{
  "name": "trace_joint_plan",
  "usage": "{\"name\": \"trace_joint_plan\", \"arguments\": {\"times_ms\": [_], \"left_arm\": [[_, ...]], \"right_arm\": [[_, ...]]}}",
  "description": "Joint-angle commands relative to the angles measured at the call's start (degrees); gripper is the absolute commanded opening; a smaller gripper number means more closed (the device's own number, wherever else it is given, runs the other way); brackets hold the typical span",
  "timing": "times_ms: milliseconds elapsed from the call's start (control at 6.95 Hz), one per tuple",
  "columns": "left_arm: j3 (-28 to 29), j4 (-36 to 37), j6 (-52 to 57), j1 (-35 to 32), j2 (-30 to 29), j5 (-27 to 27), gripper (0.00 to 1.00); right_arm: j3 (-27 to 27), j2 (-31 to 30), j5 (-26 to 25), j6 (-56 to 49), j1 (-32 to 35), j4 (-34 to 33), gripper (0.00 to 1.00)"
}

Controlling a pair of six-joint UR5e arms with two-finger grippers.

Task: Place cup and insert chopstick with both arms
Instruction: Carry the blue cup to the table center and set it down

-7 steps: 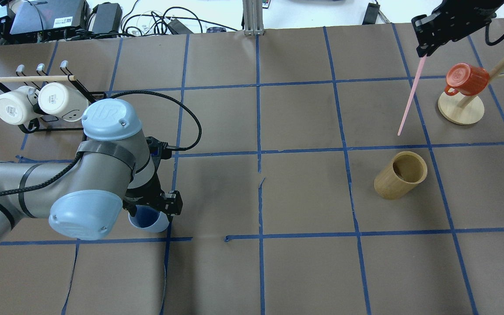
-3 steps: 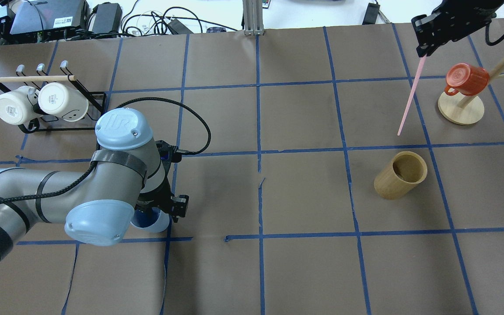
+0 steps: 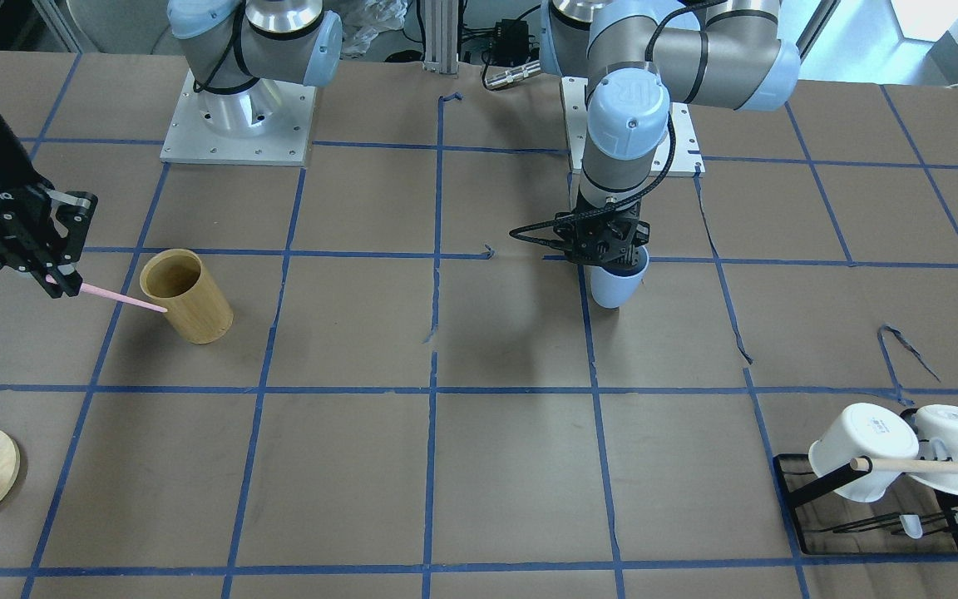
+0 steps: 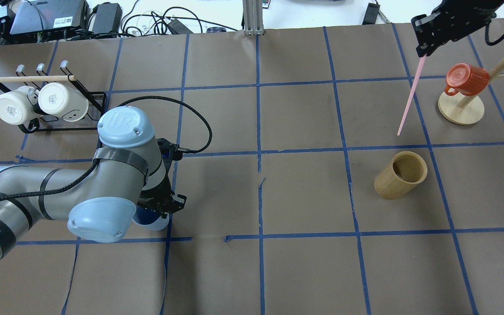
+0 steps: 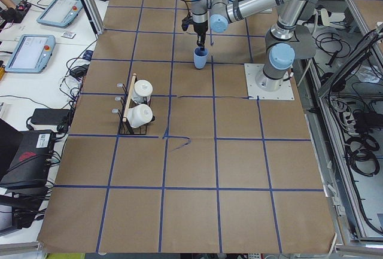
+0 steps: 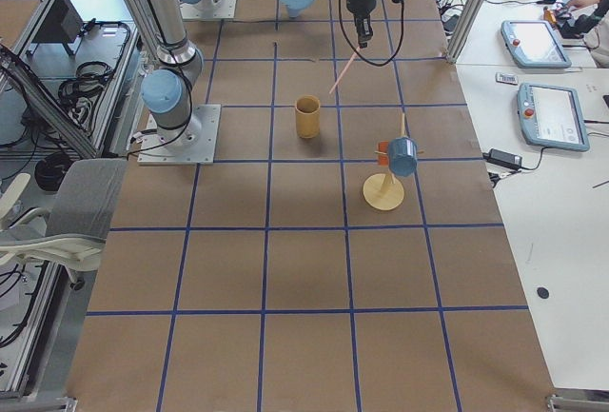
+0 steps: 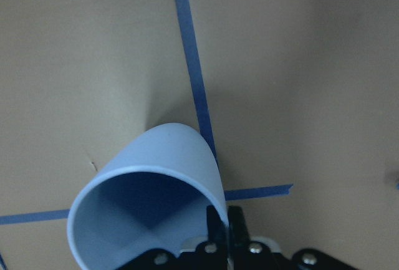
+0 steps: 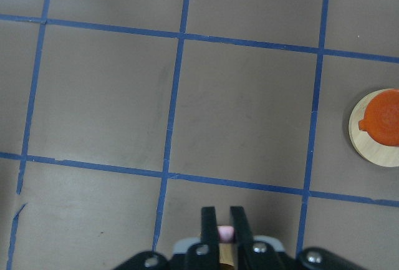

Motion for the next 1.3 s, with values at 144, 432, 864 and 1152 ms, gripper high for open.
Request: {"name": "trace_joint_plan", "arguments": {"times_ms": [144, 432, 864, 1152], "left_arm": [[13.3, -5.0, -14.6, -9.4, -6.2, -5.0, 0.00], [23.3, -7.6, -32.1, -18.7, -13.6, -11.5, 0.00], [23.9, -10.0, -41.4, -26.0, -17.9, -12.8, 0.00], [23.7, -10.2, -40.7, -26.2, -18.2, -12.3, 0.99]], "right_arm": [[-0.1, 0.0, 0.0, 0.0, 0.0, -0.1, 0.03], [0.0, 0.0, 0.1, 0.0, 0.0, -0.1, 0.00], [0.0, 0.1, 0.0, 0.0, 0.0, -0.3, 0.00], [0.0, 0.1, 0.1, 0.0, 0.0, -0.3, 0.00]]}}
